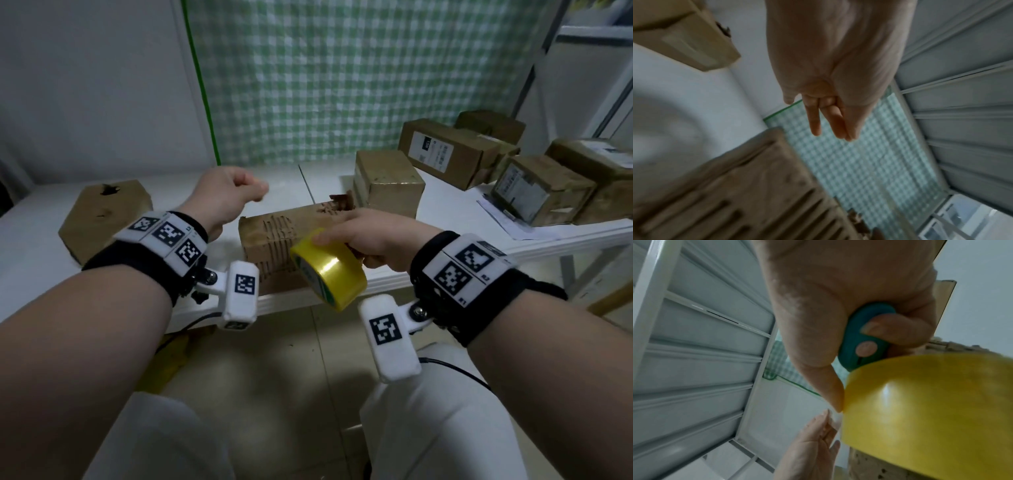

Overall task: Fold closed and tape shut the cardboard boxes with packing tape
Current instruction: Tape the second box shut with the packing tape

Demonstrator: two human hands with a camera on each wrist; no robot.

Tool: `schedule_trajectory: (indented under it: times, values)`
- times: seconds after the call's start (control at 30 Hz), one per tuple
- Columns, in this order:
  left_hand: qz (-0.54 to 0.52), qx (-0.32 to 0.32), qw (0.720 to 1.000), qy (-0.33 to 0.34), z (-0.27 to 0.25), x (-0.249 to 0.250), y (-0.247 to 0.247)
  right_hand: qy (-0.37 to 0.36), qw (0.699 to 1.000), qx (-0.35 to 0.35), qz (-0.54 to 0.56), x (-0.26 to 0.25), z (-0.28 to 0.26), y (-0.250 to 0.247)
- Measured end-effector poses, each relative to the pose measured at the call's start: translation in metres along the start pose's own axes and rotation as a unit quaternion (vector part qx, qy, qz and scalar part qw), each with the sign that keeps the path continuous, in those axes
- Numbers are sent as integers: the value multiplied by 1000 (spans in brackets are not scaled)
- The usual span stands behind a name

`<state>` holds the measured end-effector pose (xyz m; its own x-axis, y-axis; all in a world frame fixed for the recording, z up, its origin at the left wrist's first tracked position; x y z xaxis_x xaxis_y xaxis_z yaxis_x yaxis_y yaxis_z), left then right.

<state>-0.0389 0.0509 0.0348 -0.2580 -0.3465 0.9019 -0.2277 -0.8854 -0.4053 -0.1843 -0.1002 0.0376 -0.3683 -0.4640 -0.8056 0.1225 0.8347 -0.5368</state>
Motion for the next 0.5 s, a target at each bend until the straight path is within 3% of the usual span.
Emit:
schedule_trajectory:
  times: [0.2,0.5]
  values:
    - [-55,0,996,-65,3,-31,10,22,999,50,3,10,12,1]
    - [-82,83,992,-53,-1,-23,17,13,996,68,-63,21,25,-12]
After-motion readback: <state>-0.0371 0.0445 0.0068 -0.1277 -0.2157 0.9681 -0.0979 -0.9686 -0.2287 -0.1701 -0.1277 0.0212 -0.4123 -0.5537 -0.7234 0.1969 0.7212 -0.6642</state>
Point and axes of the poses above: each hand's wrist, its own z-axis towards the middle knuckle, its own y-axis out of the palm, x = y × z, the point moved 1 cm from there along z, towards the middle knuckle, and after that the axes turned 5 degrees about x, right-handed, at the moved point
